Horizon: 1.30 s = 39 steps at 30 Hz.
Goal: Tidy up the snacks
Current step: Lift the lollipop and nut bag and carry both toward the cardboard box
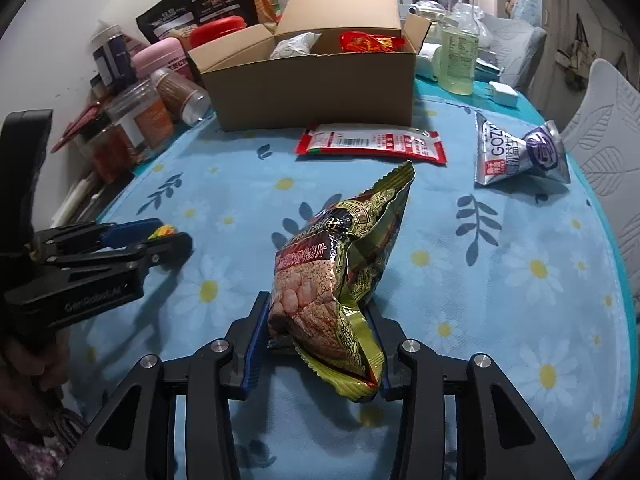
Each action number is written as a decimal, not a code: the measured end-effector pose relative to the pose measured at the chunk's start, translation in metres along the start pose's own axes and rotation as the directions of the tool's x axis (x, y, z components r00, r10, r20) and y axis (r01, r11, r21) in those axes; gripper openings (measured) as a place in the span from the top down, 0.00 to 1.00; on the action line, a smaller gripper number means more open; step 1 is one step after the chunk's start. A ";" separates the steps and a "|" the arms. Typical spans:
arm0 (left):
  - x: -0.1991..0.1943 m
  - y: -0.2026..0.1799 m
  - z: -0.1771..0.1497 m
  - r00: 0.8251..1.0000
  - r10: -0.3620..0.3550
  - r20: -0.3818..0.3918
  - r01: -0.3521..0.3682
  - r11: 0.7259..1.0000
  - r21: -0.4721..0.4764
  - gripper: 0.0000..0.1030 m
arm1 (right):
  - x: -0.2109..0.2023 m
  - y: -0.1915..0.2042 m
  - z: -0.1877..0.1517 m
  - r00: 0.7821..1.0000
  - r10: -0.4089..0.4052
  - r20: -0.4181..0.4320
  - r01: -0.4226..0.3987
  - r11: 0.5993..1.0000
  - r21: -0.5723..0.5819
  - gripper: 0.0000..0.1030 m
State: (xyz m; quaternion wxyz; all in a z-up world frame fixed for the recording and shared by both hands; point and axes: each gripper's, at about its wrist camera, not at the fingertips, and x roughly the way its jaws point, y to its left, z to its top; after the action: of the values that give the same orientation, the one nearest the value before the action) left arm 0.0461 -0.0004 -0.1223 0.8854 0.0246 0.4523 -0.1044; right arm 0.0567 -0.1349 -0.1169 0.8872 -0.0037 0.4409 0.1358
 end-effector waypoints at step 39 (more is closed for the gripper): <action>-0.053 0.017 0.062 0.976 -0.068 0.208 0.080 0.995 -0.051 0.60 | -0.014 0.021 0.060 0.978 0.196 0.071 -0.195 0.980 -0.026 0.61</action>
State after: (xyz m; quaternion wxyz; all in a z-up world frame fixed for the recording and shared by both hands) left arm 0.0693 0.0166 -0.0440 0.9233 -0.0295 0.3615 -0.1261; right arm 0.0903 -0.1104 -0.0671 0.8849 0.0363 0.4052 0.2267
